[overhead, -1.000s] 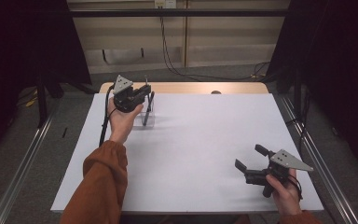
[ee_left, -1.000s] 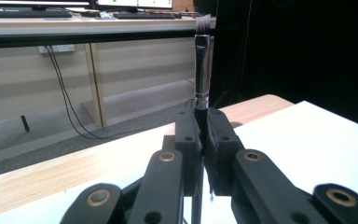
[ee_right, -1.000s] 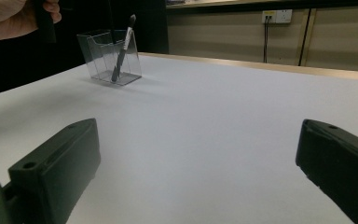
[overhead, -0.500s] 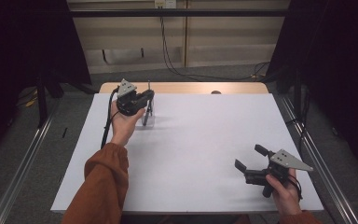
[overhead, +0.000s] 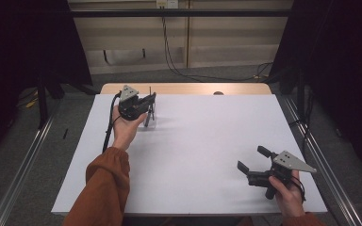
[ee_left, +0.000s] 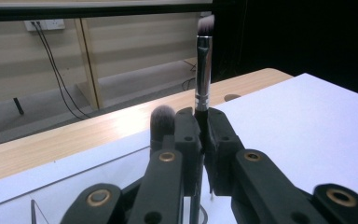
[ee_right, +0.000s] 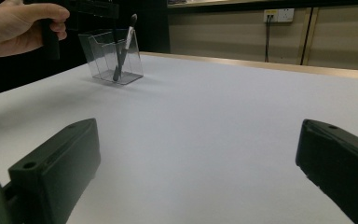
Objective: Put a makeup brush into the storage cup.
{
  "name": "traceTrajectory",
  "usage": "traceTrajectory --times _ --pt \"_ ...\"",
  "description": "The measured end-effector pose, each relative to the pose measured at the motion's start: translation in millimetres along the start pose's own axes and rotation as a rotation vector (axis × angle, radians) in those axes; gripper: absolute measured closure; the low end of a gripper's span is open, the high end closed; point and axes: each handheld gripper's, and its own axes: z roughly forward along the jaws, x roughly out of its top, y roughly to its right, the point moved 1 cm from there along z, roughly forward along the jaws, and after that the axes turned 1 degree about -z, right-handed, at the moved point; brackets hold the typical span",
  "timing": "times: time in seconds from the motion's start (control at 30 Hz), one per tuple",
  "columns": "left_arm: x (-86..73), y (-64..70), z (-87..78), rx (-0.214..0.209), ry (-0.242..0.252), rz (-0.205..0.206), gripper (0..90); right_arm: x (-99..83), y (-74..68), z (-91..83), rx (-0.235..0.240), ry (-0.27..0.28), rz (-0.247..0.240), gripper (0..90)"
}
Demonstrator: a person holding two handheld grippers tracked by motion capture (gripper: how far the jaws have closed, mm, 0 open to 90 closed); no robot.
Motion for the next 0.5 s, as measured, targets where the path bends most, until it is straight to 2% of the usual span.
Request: traceTrajectory --times 0.03,0.3,0.5 --pt "-0.6 0.5 0.5 -0.002 0.000 -0.011 84.9 0.0 0.0 0.1 0.000 0.000 0.001 0.0" --pt "-4.8 -0.9 1.9 0.004 -0.023 -0.009 83.6 0.1 -0.1 0.2 0.001 0.003 0.006 0.0" --pt "-9.4 -0.6 3.4 0.011 -0.028 -0.022 80.9 0.0 -0.1 0.4 0.002 0.001 0.004 0.0"
